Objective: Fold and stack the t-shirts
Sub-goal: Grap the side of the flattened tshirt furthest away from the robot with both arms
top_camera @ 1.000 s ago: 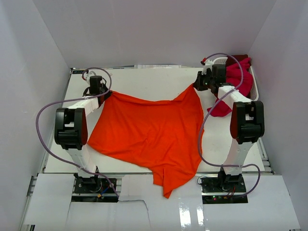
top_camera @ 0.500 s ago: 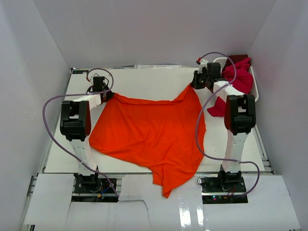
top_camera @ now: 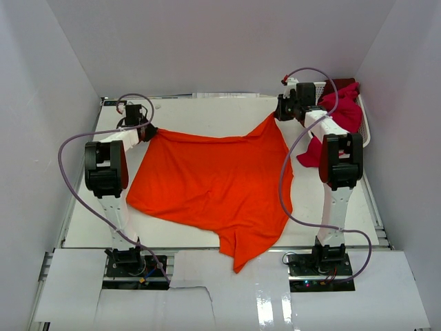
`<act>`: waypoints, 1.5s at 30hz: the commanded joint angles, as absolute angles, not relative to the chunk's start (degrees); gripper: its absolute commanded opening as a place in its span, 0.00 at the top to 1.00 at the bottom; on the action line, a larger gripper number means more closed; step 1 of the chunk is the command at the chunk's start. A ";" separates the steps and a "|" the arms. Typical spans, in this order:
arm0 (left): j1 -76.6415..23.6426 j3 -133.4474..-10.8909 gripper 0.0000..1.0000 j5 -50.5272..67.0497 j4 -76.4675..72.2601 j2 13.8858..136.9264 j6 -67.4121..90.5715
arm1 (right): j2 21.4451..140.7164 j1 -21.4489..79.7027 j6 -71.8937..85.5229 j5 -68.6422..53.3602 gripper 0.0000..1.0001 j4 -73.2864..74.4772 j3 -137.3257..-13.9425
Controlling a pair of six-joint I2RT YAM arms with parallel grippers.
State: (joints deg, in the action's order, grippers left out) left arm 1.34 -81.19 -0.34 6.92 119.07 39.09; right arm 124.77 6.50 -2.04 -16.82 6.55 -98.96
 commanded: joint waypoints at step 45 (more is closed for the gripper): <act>7.38 -90.35 0.59 12.48 17.84 122.34 42.19 | 128.32 7.29 -1.58 -16.35 0.92 7.47 -103.98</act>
